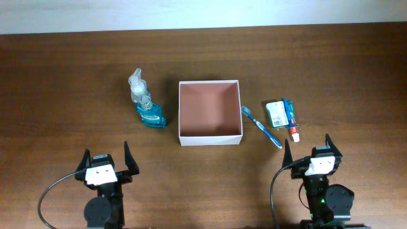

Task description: Pack container

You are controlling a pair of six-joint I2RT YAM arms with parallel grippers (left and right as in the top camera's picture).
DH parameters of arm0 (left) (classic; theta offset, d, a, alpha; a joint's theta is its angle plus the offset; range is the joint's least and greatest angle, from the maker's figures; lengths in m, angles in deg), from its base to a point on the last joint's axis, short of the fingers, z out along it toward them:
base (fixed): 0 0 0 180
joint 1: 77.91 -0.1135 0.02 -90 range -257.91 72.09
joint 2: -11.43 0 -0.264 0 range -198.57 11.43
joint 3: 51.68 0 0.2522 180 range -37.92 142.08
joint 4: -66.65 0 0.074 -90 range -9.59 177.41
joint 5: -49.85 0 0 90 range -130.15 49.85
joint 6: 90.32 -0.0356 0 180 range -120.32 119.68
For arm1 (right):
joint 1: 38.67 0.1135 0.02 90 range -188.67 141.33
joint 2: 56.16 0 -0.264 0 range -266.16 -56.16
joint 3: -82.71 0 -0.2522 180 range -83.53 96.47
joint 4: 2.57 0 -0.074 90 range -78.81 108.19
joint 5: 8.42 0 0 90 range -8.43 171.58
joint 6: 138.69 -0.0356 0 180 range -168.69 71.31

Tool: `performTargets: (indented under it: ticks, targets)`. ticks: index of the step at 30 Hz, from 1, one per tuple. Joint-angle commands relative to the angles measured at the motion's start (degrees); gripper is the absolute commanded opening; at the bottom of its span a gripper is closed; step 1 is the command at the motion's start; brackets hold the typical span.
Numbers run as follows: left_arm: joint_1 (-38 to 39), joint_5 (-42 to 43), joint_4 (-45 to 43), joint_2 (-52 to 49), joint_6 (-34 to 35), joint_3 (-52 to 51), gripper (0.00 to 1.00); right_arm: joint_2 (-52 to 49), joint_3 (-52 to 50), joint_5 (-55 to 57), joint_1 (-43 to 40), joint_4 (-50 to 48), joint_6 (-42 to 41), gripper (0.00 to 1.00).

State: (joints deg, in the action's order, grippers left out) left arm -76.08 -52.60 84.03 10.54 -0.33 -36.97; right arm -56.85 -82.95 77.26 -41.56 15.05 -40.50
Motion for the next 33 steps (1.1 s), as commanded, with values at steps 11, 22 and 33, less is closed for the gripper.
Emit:
performTargets:
  ticks: [11, 22, 33]
  targets:
    - [-0.3, 0.5, -0.1, 0.5, -0.7, -0.4, 0.99, 0.5, -0.3, 0.1, 0.3, 0.3, 0.3, 0.99]
    - [-0.3, 0.5, -0.1, 0.5, -0.7, -0.4, 0.99, 0.5, -0.3, 0.1, 0.3, 0.3, 0.4, 0.98]
    - [-0.3, 0.5, -0.1, 0.5, -0.7, -0.4, 0.99, 0.5, -0.3, 0.1, 0.3, 0.3, 0.3, 0.98]
